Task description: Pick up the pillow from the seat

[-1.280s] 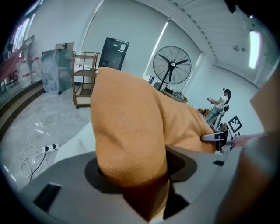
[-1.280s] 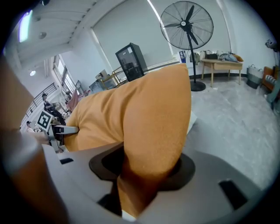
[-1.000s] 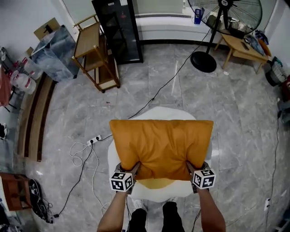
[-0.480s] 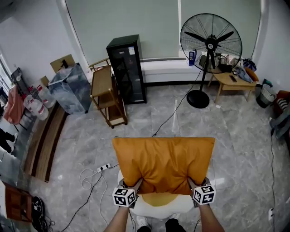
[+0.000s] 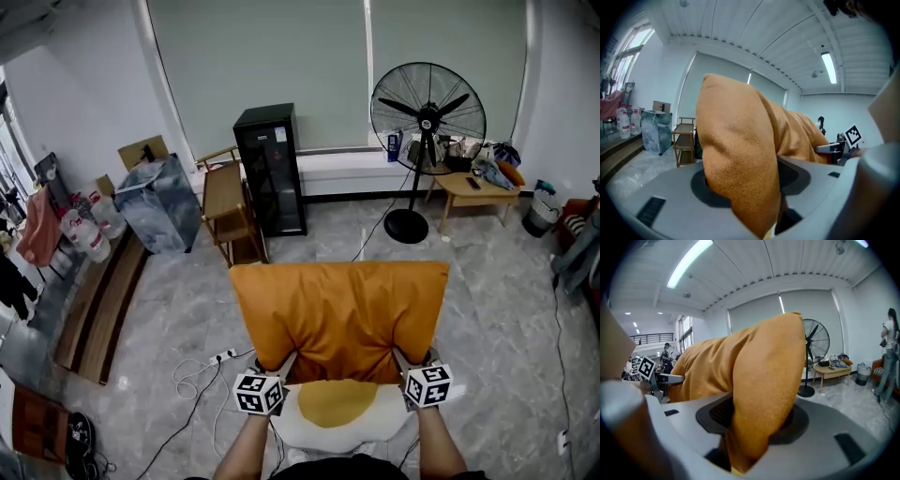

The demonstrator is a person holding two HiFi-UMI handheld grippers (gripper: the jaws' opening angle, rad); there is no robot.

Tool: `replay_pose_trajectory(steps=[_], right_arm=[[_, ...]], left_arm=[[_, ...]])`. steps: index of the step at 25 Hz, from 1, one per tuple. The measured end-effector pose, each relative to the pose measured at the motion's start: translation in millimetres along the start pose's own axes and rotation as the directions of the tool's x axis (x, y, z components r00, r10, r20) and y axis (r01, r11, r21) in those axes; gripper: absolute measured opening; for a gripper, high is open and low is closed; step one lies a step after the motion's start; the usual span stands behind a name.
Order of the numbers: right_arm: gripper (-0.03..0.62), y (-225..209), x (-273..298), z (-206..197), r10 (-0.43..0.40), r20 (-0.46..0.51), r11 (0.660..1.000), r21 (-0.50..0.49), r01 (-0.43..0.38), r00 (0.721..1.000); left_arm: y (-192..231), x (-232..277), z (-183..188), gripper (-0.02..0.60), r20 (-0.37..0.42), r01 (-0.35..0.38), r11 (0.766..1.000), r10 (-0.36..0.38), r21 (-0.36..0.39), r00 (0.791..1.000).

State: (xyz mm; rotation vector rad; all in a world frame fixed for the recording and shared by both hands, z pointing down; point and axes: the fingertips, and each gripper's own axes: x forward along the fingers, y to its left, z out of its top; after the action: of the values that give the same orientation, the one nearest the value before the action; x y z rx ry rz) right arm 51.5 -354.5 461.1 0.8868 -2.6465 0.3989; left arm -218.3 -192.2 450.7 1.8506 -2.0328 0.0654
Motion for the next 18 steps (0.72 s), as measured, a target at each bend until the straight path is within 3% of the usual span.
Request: replay_pose_trajectory(steps=[11,18], right_arm=[[0.206,26,-22,99,-0.031,0.218,0.995,-0.085,0.051,0.975],[0.207,37,-31,113,-0.022,0.270,0.994,-0.099,0.051,0.963]], left_arm=[[-4,-25,100,0.268,0.192,-0.003,0.994,-0.017,0.105,0.981],[-5,-39,118,0.272,0.231,-0.004,0.991,-0.027,0.134,0.973]])
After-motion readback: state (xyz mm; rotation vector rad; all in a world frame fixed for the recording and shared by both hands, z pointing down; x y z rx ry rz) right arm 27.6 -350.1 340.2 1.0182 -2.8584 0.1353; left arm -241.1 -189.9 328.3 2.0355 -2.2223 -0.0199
